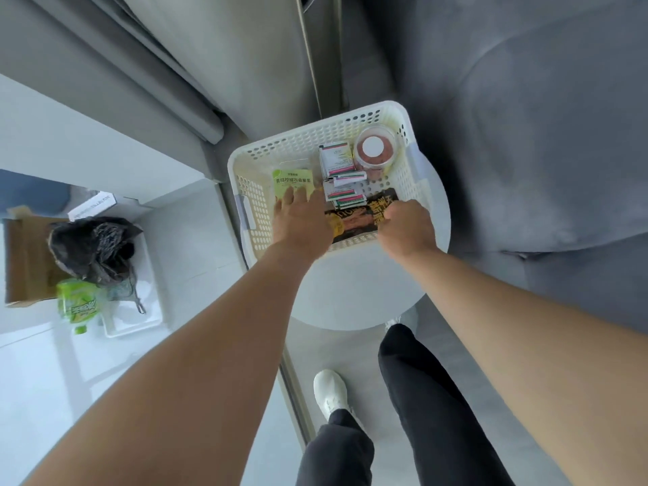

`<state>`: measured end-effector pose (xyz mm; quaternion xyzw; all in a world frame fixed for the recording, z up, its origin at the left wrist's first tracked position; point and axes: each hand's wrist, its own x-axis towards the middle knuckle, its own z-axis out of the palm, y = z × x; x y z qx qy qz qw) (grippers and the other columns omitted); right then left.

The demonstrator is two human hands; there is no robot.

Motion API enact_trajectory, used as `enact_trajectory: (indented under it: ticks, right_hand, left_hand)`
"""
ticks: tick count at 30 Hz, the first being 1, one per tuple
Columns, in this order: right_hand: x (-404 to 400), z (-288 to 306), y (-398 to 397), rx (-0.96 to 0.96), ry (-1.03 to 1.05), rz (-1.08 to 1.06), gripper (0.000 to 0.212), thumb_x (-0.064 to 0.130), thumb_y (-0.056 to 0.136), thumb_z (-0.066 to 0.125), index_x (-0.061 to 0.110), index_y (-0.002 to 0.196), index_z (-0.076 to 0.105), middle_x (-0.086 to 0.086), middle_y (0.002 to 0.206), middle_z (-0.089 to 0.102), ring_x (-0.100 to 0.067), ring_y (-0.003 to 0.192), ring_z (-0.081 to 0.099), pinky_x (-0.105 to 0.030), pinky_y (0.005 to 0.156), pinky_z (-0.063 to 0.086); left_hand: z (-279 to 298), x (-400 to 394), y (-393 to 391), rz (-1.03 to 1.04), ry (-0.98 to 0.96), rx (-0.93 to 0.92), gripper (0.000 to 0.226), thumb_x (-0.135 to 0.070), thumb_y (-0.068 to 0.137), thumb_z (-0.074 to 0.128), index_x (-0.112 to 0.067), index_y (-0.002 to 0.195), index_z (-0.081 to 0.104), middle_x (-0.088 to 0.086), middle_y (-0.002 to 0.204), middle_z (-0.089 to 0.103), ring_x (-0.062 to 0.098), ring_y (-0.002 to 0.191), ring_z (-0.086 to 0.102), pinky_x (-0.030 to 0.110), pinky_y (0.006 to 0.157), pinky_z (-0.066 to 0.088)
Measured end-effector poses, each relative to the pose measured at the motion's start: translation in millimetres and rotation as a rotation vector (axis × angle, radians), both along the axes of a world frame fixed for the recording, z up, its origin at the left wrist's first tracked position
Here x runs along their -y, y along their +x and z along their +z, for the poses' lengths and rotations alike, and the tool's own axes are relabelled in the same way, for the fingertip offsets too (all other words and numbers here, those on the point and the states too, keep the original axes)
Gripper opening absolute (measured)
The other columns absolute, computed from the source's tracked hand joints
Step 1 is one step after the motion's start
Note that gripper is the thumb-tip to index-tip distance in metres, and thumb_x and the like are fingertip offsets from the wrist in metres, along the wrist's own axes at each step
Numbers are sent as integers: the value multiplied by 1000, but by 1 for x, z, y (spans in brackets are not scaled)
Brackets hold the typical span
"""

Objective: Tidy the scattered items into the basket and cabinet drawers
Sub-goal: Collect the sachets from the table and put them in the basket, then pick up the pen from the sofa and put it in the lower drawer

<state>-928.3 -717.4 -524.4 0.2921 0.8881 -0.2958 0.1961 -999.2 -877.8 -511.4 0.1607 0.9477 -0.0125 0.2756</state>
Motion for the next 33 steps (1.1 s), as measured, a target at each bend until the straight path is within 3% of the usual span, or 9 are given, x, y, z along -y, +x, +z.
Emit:
enact_trajectory:
  ticks: [1,3,7,11,14,16,19,21,33]
  right_hand:
    - [-1,2,9,-23,68,-10,9,7,84,49,8,75,49,-10,88,47,-30,89,46,-29,63,36]
    - [-5,-3,24,-21,191,6,28,14,86,51,5,112,58,-17,128,47,-35,120,40,-40,90,41]
    - [6,-20,63,109,228,186,58,20,88,52,14,144,36,-10,161,16,-33,150,0,-50,112,32]
    - [15,-18,82,126,155,163,74,14,87,52,21,153,18,-3,164,2,-30,150,-6,-50,111,31]
    - [22,-11,93,128,28,145,77,14,90,52,24,155,11,-1,164,-3,-27,151,-1,-48,115,28]
    - [31,0,109,114,-3,110,74,18,90,52,21,154,15,-6,163,6,-31,149,11,-48,114,31]
    - [42,25,134,56,3,-3,47,20,87,52,10,131,39,-13,136,43,-36,124,46,-38,86,43]
    - [46,51,159,45,-11,-92,36,20,86,51,9,119,45,-13,120,52,-36,108,54,-35,76,43]
    - [-69,252,360,49,-25,-509,52,22,92,53,8,140,39,-22,137,45,-39,119,52,-38,93,45]
  left_hand:
    - [2,2,10,56,-31,-39,61,-21,89,49,-19,147,33,15,157,26,37,149,12,54,118,19]
    - [5,7,28,225,-116,-60,60,-23,88,49,-25,145,31,19,159,16,43,148,4,65,113,19]
    - [-5,33,71,518,-156,82,65,-32,89,48,-39,147,20,23,160,-9,52,145,-7,69,106,25]
    - [-16,58,97,434,69,234,67,-42,97,43,-33,156,12,21,158,-23,47,144,19,48,106,38]
    - [-12,69,103,385,171,258,70,-45,98,43,-35,157,6,12,163,-17,38,150,8,49,112,33]
    - [-1,77,110,378,175,222,71,-44,98,44,-33,157,6,11,164,-13,34,151,0,50,115,27]
    - [28,80,123,274,162,115,68,-39,100,43,-25,158,10,12,165,-5,31,152,-4,48,117,23]
    - [54,73,136,193,173,64,65,-37,100,41,-21,157,14,13,165,3,31,151,0,47,117,23]
    - [253,-106,290,-214,211,-86,49,-38,98,40,-10,138,43,16,140,46,35,132,37,46,104,38]
